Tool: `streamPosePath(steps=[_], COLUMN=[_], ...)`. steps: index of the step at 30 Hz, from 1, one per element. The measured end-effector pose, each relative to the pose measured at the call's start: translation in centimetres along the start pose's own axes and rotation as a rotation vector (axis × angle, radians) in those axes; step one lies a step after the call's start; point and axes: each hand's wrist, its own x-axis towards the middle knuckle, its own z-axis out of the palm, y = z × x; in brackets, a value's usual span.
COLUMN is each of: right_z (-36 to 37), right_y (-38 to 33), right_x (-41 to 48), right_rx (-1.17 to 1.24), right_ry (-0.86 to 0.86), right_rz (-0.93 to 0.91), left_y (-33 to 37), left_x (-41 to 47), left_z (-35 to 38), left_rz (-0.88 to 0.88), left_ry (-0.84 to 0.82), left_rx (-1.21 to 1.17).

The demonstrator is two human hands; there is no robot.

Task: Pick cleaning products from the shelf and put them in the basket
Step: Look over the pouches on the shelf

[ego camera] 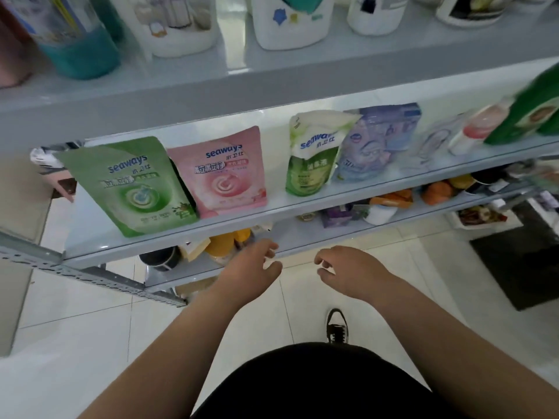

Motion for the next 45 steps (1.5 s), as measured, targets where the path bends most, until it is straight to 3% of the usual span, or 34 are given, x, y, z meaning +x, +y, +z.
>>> streamPosePath(steps=[7,12,18,23,26,34,38,42,45], right_z=[-4.7,-7.9,-10.2,-10.5,-10.1,-7.6,-5.2,-3.9,-3.4], right_y=[6.2,10.1,12.6,12.6,12.3,5.7,2.8,-1.2,-4.3], right_x=[3.3,5.1,6.9,7.6,8.1,6.8,4.5,1.9,-0.5], right_rx=[-0.049,-0.104,-0.091,0.005,0.203,1.181,1.347,1.448,1.469], right_ry=[-0.036,-0.096,-0.108,-0.106,-0.051,-0.119,0.001,0.078,0.047], right_rz=[-0.091,-0.158,-0.223,-0.244,-0.212,-0.057,-0.011,0.048,0.003], left_y=[6.4,10.1,10.8,10.9,11.3,11.2,9.4,7.9,7.3], left_x=[9.7,15.0,17.0,15.3,12.9,3.5,-0.2,-3.5,-4.7], left_z=[-0.2,0.3,1.6,2.1,2.2,3.7,3.5,3.0,2.3], left_rz=[-0.139,-0.220,-0.240,-0.232,-0.271,-0.297,-0.287,-0.391,-0.477], left_ry=[0.204,0.434,0.561,0.647,0.626,0.457,0.443,0.351,0.390], left_rx=[-0.283,-0.342,-0.634,-0.625,-0.630,-0.744,-0.858,-0.781,-0.720])
